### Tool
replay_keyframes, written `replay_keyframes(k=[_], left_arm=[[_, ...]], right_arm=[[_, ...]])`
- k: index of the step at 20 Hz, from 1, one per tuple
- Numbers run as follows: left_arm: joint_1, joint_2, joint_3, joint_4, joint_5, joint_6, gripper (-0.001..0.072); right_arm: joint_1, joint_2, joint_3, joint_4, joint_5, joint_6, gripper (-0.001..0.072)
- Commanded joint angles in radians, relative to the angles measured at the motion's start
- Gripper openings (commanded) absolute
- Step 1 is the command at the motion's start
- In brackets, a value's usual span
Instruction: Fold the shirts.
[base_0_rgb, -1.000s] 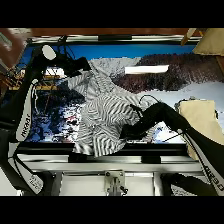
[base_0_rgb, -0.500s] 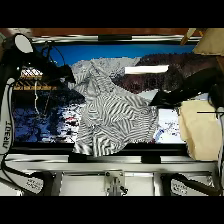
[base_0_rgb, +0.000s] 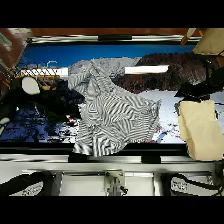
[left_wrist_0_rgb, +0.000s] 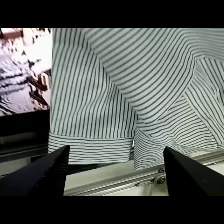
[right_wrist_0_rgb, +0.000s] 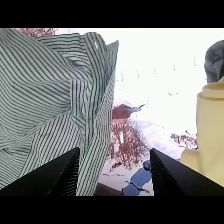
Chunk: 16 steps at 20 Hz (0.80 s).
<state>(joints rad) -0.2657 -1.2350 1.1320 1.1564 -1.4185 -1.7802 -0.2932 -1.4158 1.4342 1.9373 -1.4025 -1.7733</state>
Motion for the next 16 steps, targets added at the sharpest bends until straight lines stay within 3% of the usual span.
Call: replay_keyframes(k=[1, 3, 4, 11, 16], left_arm=[[-0.041, 0.074, -0.24, -0.083, 0.114, -0.016, 0.071], [-0.085, 0.072, -0.301, -0.085, 0.171, -0.016, 0.071], [-0.111, 0.072, -0.322, -0.088, 0.201, -0.017, 0.0709], [-0.242, 0.06, -0.394, -0.172, 0.391, -0.094, 0.0709], [-0.292, -0.016, -0.394, -0.22, 0.461, -0.095, 0.0701]], right_arm=[[-0.008, -0.051, 0.005, 0.03, 0.017, 0.0, 0.0553], [-0.008, -0.079, 0.005, 0.057, 0.007, -0.002, 0.0554], [-0.008, -0.094, 0.005, 0.07, 0.0, -0.005, 0.0685], [-0.008, -0.233, 0.005, 0.1, -0.031, -0.018, 0.0687], [-0.003, -0.317, 0.005, 0.138, 0.008, -0.018, 0.0686]])
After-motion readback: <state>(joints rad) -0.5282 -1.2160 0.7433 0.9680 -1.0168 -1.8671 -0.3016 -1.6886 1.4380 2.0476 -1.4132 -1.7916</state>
